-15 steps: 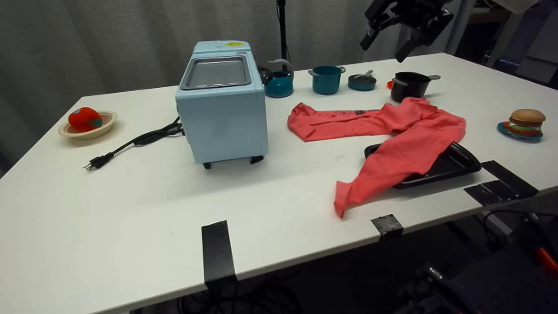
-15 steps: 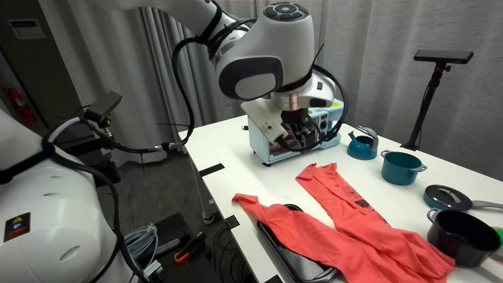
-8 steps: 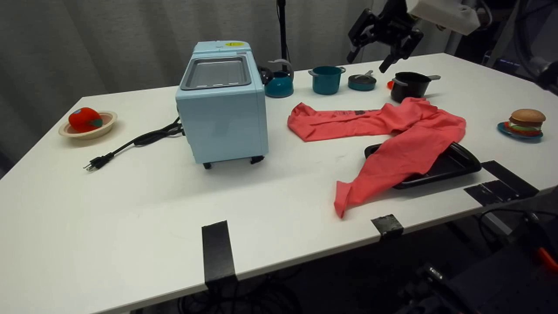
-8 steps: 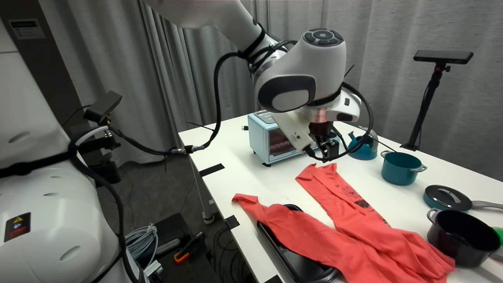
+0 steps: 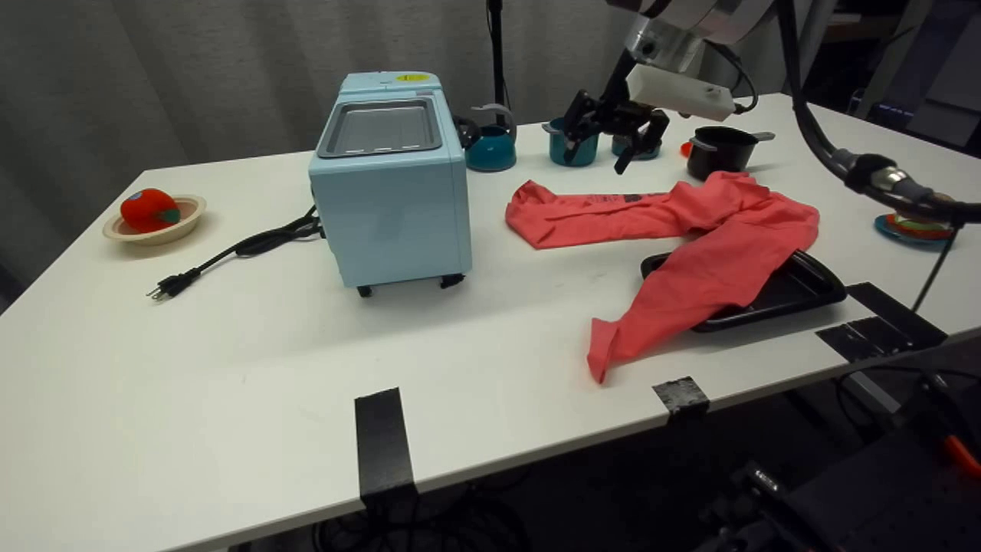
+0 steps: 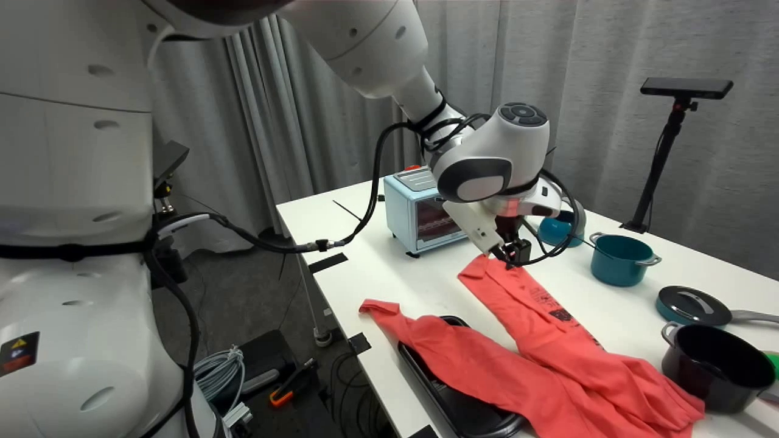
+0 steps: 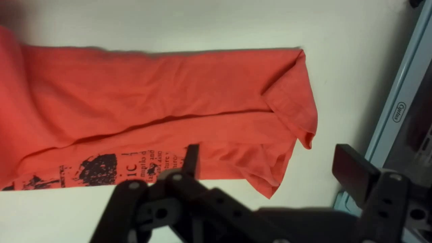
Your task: Unfold the orange cloth
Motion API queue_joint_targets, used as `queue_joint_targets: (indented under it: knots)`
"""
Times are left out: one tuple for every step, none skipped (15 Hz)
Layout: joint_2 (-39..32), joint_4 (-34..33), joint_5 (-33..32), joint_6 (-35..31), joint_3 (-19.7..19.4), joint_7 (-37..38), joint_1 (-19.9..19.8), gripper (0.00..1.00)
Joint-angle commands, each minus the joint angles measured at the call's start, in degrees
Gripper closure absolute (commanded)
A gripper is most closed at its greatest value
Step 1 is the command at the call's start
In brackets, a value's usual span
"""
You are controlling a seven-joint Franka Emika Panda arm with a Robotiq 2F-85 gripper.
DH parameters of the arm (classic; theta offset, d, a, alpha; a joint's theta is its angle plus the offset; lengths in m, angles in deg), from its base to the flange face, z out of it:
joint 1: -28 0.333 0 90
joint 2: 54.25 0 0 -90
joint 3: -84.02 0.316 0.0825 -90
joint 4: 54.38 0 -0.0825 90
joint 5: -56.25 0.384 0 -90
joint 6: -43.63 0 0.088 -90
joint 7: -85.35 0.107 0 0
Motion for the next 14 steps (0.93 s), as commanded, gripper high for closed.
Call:
queue_joint_targets:
  knots:
    - [-8.5,-8.6,-3.9,1.1,3.0,3.2,-2.6,0.0]
    - [-10.3,-11.0,-5.1,2.2,3.4,4.0,-3.0,0.0]
    - [-12.0,-12.5,-6.1,2.1,3.9,4.7,-3.0,0.0]
    - [-13.1,-13.2,-7.0,1.5,4.5,5.2,-2.7,0.0]
    - [-14.4,-14.2,-7.9,1.3,5.1,5.5,-2.6,0.0]
    - [-15.4,-14.9,-8.7,1.3,5.6,5.7,-2.4,0.0]
    - [-16.3,-15.5,-9.4,1.3,6.2,5.8,-2.3,0.0]
    - [-17.0,-15.7,-9.9,1.4,6.9,5.9,-2.3,0.0]
    - [-17.8,-16.1,-10.4,1.4,7.5,5.8,-2.4,0.0]
    - [-18.3,-16.1,-10.7,1.4,8.0,5.8,-2.4,0.0]
    - [-18.9,-16.4,-10.9,1.5,8.5,5.7,-2.5,0.0]
    - [-19.3,-16.4,-11.2,1.5,8.9,5.6,-2.5,0.0]
    - [-19.6,-16.4,-11.4,1.5,9.3,5.6,-2.5,0.0]
    - [-20.0,-16.5,-11.5,1.5,9.5,5.6,-2.5,0.0]
